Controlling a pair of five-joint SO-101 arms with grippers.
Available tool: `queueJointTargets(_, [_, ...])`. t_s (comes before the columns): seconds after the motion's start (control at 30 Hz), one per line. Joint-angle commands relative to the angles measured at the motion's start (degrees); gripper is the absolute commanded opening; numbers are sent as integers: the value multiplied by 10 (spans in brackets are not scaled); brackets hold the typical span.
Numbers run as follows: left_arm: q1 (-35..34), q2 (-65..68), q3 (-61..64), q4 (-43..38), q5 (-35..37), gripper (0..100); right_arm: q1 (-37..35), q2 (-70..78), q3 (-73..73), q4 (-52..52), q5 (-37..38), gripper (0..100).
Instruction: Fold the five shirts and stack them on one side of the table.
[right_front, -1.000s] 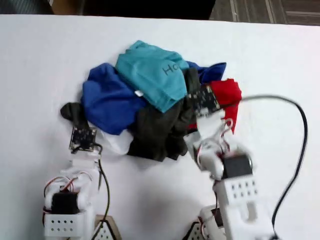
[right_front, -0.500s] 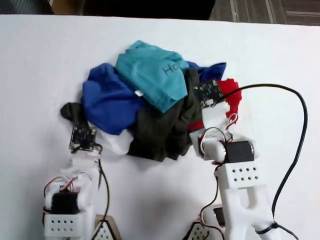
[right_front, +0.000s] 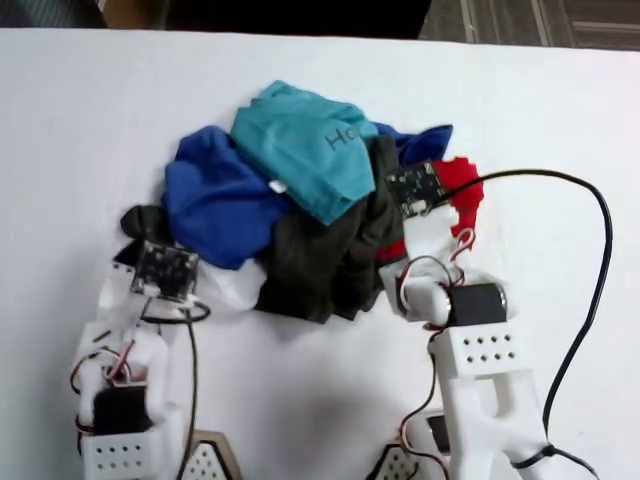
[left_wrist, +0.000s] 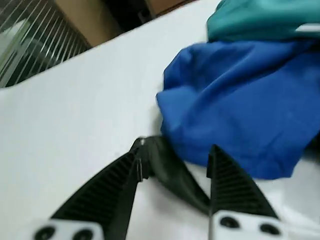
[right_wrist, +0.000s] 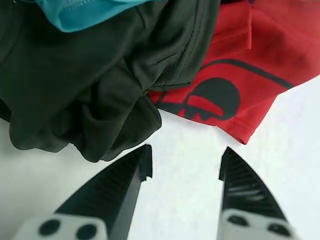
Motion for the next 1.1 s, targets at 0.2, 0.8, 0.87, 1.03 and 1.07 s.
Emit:
queueJointTargets(0.2, [51,200,-161,-76,28,215,7,-2,-5,-7,46,231])
queueJointTargets(0.8, [178,1175,-1062,254,229,216,7,1,-145,98,46,231])
queueJointTargets(0.87, [183,1220,-1151,307,229,219,7,2,-144,103,46,231])
queueJointTargets(1.03, [185,1294,-1371,457,229,308,7,2,-144,106,46,231])
queueJointTargets(1.07, [185,1306,-1411,487,229,330,7,2,-144,106,46,231])
